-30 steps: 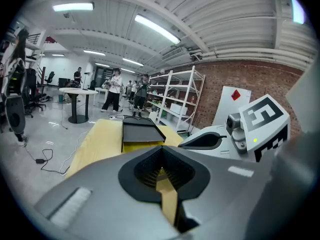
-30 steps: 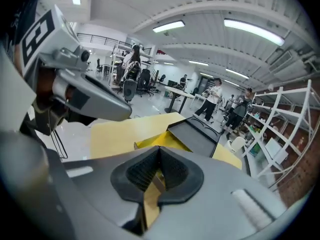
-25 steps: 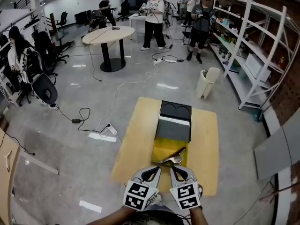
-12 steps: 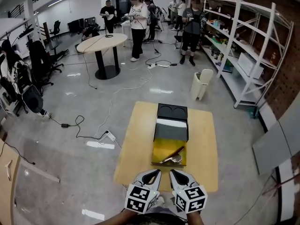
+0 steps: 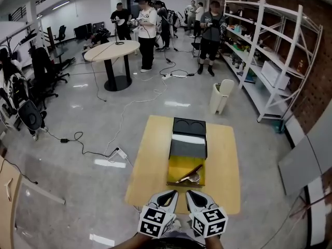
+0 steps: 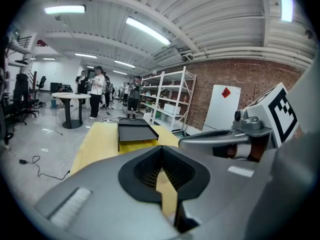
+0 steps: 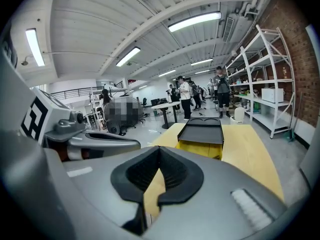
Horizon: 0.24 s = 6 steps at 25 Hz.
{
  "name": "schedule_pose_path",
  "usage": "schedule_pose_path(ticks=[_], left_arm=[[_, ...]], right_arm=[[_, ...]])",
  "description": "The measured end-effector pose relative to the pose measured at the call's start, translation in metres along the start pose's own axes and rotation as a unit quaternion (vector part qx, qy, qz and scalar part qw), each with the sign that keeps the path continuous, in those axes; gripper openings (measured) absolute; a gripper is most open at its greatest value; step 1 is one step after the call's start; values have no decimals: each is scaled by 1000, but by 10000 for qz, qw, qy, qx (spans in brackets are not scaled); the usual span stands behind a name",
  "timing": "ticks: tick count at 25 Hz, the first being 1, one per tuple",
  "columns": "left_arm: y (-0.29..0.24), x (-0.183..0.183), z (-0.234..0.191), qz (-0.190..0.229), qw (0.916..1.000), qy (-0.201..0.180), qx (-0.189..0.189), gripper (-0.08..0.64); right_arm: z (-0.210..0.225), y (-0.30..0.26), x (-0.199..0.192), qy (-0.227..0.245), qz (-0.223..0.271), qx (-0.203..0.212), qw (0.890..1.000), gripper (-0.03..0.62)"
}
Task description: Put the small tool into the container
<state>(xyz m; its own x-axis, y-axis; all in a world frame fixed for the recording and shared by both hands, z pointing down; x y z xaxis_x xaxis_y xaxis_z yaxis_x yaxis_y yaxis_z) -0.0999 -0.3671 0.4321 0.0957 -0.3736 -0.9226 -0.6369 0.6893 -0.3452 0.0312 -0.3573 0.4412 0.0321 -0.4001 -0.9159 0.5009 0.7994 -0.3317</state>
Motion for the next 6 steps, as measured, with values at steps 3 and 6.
schedule_pose_path(ticks=[3, 6], left_arm=[[-14, 11, 11, -16, 10000, 14, 18, 17], [-18, 23, 12, -27, 10000, 18, 37, 17]], right_arm=[[17, 5, 9, -10, -19, 33, 10000, 5], [23, 6, 21, -29, -23, 38, 10000, 5]])
Point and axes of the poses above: the fingertips, and each gripper's own axes: y backward along the fingers, z to its right, x out of its top, the point moved 8 cm from there along y, backward along the fingers, and after that the axes turned 3 degrees about z, right-handed, at the moved point
